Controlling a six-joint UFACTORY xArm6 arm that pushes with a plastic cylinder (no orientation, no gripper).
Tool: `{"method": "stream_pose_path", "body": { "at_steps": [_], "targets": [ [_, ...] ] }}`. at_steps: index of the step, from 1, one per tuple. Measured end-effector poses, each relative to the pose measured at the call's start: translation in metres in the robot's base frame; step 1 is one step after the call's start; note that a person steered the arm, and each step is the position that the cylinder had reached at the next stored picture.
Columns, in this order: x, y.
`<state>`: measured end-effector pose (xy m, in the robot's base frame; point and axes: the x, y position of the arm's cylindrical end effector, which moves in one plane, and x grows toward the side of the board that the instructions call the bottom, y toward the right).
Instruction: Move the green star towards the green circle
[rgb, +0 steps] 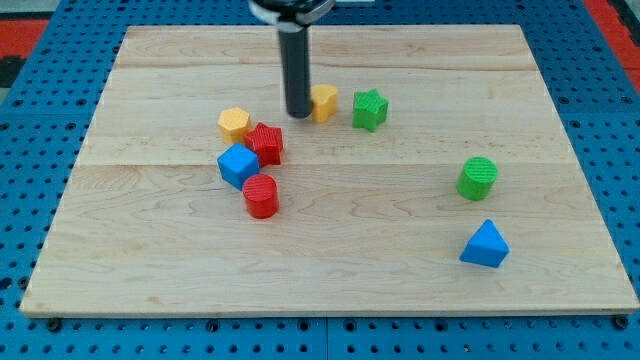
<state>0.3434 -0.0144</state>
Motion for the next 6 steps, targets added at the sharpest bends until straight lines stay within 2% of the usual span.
{"method": "stream_pose_path", "body": {
  "at_steps": [1, 2, 4, 6],
  "targets": [
    [-0.017, 0.060],
    [-0.001, 0.082],
    [-0.002, -0.001],
    [0.045, 0.109]
  ]
}}
